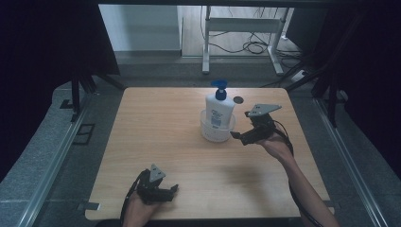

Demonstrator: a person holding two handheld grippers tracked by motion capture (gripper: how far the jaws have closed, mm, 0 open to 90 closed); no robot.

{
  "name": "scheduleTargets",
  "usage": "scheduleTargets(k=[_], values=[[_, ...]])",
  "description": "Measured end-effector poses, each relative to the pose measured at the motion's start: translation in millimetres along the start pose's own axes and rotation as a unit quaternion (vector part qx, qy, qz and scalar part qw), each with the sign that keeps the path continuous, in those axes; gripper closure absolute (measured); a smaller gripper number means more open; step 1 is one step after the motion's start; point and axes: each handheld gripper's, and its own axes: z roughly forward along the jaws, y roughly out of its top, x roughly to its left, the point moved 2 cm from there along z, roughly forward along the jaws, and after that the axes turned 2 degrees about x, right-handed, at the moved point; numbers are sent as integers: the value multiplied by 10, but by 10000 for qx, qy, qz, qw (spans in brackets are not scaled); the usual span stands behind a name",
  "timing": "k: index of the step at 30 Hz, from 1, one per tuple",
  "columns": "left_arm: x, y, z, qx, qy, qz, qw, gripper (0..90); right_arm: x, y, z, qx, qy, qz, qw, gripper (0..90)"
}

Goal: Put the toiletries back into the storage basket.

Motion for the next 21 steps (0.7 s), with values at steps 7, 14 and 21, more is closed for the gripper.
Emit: scheduleTargets(k=[7,14,21], values=[[-1,0,1,-6,0,-9,10000,118,27,-60,-51,-3,-23,35,10000,0],[-1,0,0,-1,4,-7,10000,118,81,-132,-75,47,4,49,10000,3],[-1,0,0,1,4,-6,10000,118,125,-209,-91,84,-29,108,9999,0]])
